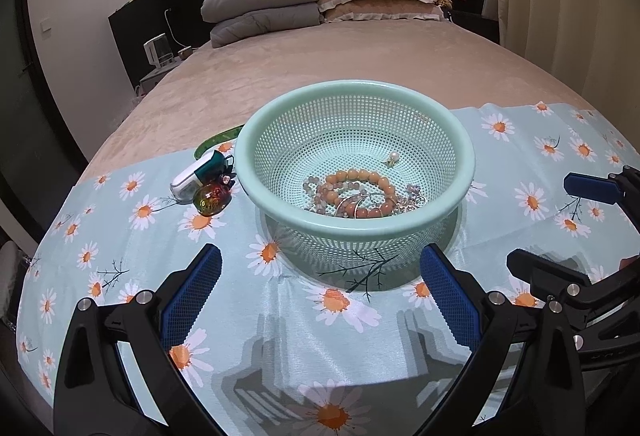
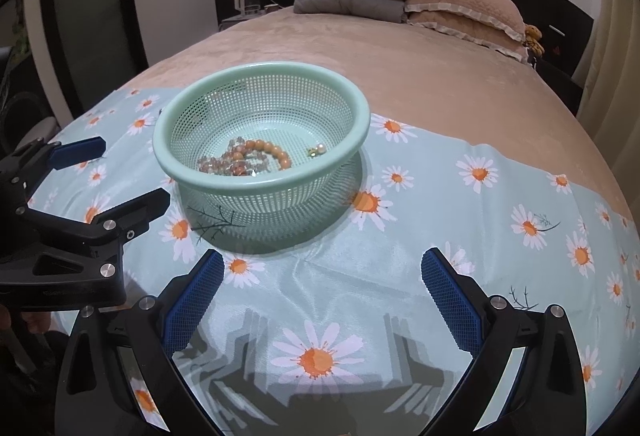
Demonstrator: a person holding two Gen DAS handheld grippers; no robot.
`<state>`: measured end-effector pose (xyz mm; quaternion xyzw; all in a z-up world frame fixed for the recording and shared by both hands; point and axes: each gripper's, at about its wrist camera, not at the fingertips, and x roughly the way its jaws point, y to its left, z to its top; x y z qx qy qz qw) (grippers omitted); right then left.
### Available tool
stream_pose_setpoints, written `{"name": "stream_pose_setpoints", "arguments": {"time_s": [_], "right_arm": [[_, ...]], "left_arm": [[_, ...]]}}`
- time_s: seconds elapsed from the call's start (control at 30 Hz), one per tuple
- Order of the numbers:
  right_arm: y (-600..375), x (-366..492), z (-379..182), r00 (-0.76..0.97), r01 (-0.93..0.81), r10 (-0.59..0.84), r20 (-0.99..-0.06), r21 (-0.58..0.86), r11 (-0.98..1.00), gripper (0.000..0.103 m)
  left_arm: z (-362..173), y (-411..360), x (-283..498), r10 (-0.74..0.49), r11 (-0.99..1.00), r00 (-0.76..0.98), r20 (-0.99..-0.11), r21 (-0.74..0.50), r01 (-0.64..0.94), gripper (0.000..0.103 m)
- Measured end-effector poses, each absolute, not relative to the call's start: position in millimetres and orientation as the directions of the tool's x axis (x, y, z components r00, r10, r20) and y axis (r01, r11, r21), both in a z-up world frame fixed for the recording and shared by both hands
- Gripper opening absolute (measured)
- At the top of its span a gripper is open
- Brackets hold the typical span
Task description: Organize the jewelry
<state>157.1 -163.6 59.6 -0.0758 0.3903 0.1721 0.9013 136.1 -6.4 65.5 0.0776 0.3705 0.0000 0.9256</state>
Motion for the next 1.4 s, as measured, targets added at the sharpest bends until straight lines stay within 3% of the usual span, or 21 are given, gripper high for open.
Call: {"name": "stream_pose_setpoints", "arguments": {"time_s": [1.4], "right_arm": [[-162.3, 160.6, 50.5, 0.616, -0.364, 0.222, -0.756, -0.023, 0.931, 0.095]], "left_arm": [[65.6, -3.1, 135.8, 0.08, 0.983, 0.718, -0.691, 0.175, 0.058, 0.097]]}}
